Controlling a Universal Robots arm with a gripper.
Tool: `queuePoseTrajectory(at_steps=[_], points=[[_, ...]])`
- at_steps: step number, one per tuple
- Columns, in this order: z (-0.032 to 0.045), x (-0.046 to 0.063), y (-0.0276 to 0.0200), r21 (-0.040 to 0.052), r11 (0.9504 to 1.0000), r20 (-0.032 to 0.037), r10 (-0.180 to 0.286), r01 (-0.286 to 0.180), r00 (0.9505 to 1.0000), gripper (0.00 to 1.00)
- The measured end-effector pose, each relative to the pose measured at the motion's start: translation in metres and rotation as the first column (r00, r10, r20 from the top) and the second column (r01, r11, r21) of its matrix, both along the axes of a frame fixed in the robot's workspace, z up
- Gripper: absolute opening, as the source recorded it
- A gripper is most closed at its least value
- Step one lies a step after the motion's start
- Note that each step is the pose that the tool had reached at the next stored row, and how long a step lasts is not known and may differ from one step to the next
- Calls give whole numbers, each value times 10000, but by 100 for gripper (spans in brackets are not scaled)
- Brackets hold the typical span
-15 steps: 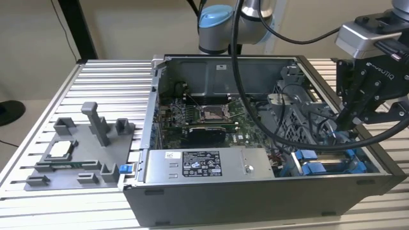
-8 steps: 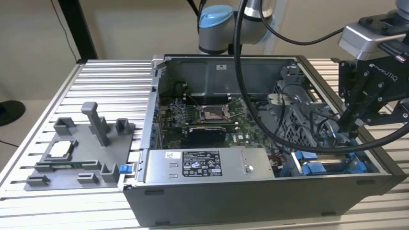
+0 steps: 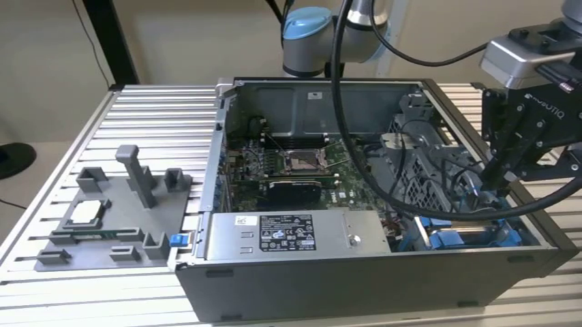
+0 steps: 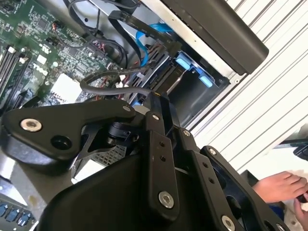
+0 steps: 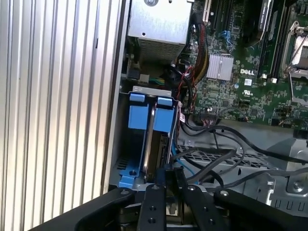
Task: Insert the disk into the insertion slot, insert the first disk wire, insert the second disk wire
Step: 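Insert the first disk wire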
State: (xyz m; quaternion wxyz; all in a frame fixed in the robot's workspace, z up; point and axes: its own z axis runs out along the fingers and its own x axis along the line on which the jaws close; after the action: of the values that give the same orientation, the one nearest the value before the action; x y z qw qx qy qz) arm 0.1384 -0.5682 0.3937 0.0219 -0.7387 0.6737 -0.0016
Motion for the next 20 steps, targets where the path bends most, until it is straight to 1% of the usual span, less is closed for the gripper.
queuePoseTrajectory(at_steps=[2, 5, 8, 12, 14, 20], points=[[-19, 0, -3, -2, 9997, 0, -238, 238, 9997, 0], [-58, 0, -3, 0, 9979, 0, -652, 652, 9979, 0], [-87, 0, -3, 0, 9946, -4, -1040, 1040, 9946, 0], [-118, 0, -3, 2, 9888, -8, -1490, 1490, 9888, 0], [-124, -1, -3, 3, 9878, -11, -1557, 1557, 9878, 0], [-129, -1, -5, 4, 9878, -12, -1559, 1559, 9878, 0]])
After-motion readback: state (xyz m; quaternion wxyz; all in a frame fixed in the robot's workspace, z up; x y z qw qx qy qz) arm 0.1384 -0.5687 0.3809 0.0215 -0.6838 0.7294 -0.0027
